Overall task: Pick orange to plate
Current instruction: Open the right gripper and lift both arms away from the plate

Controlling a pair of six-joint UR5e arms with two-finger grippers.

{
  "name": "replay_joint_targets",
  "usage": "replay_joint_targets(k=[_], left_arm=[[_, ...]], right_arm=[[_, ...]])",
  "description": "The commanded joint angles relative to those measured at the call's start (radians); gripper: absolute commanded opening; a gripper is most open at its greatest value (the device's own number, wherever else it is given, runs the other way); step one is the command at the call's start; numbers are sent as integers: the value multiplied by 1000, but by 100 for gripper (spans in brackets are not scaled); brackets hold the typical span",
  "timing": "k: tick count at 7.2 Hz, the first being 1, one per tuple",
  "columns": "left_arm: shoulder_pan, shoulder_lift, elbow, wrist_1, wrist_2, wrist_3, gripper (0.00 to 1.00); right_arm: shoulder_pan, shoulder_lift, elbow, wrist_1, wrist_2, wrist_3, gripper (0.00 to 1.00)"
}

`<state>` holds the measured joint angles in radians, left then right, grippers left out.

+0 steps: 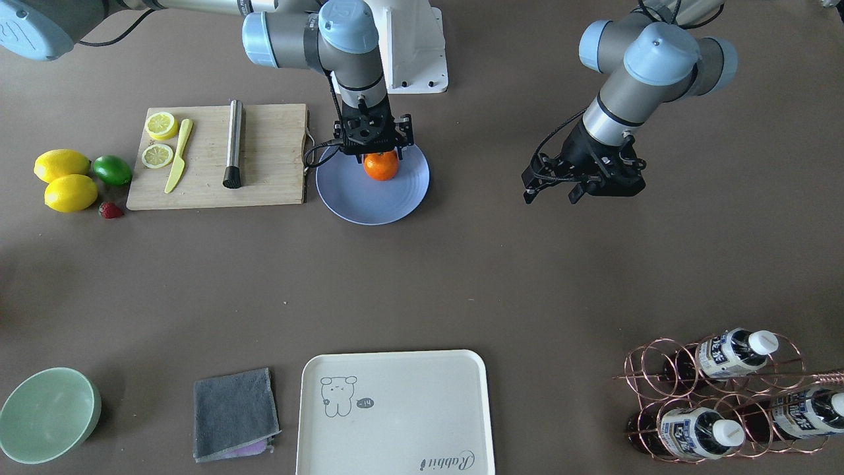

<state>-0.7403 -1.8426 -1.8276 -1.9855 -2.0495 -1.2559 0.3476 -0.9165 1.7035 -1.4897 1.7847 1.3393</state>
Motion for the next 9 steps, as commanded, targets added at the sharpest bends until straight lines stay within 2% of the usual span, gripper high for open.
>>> replay_joint_targets(k=[1,3,5,6,7,8,9], left_arm=[[-115,22,14,34,-122,141,97],[-315,127,18,118,-239,505,97],[-538,207,83,210,-364,892,97],[-647,238,114,274,-385,1094,97],[-747,241,138,407,-390,1303,97],[-804,243,140,553,-382,1448,97],[-835,279,142,595,-348,1518,97]], right_arm=[[113,-83,80,-3,91,-70,100],[354,-218,157,-33,268,-296,100],[509,-414,183,-31,332,-641,100],[600,-502,174,-30,352,-816,100],[719,-583,162,-35,379,-997,100],[837,-638,101,-27,463,-1164,100],[932,-686,50,-26,487,-1344,100]])
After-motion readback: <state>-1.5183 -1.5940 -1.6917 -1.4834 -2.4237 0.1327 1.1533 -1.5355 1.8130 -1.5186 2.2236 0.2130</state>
